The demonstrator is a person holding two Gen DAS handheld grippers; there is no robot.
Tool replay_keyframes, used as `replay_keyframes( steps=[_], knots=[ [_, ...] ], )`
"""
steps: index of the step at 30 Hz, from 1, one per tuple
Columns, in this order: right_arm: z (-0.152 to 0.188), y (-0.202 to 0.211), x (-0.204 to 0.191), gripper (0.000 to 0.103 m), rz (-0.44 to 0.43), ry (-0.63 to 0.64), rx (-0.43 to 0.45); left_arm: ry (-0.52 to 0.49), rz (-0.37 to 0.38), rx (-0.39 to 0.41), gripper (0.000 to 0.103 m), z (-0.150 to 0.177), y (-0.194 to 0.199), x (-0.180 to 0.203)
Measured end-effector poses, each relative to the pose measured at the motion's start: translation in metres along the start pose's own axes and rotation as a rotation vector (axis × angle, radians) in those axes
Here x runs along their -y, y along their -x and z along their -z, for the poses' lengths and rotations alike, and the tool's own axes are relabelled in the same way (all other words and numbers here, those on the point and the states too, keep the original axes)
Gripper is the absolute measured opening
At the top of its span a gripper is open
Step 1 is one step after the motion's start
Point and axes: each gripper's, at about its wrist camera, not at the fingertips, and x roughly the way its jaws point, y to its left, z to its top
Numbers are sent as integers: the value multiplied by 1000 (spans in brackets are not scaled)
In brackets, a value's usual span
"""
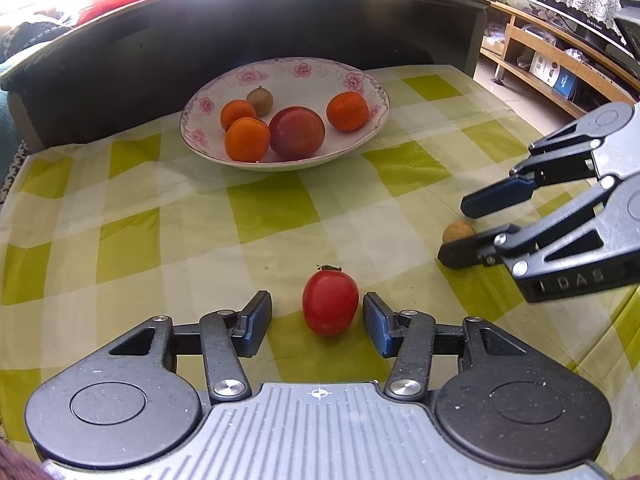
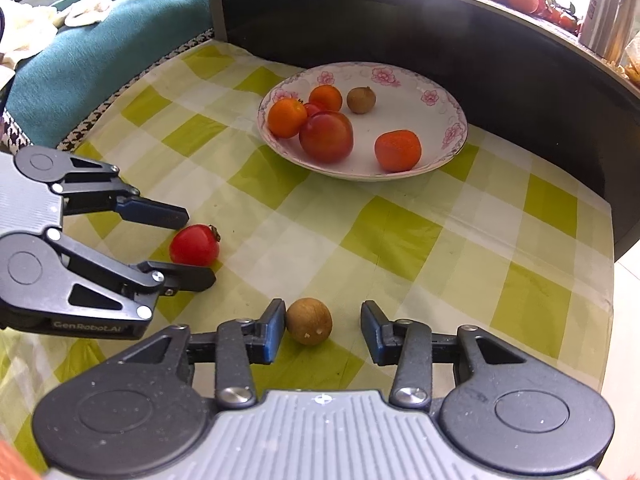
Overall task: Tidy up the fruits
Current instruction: 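Carry the brown fruit and red tomato over the plate with both tools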
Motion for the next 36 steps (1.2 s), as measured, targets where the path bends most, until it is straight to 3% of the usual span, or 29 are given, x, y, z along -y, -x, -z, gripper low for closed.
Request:
replay_keyframes(
  steps=[2,5,13,27,36],
  knots=[
    [1,0,-2,42,-3,6,-3,2,9,-2,48,-1,0,1],
    [0,0,-7,29,-8,23,-8,3,16,-7,37,-2,1,4],
    [-1,3,-13,28,-18,44,-20,29,35,-2,36,-11,3,5],
    [-63,13,11,28,19,-90,156,80,-28,143,36,-78,9,-18],
    [-98,-12,45,28,60,-151,207,78,-64,157,35,-109,-22,-30]
  ],
)
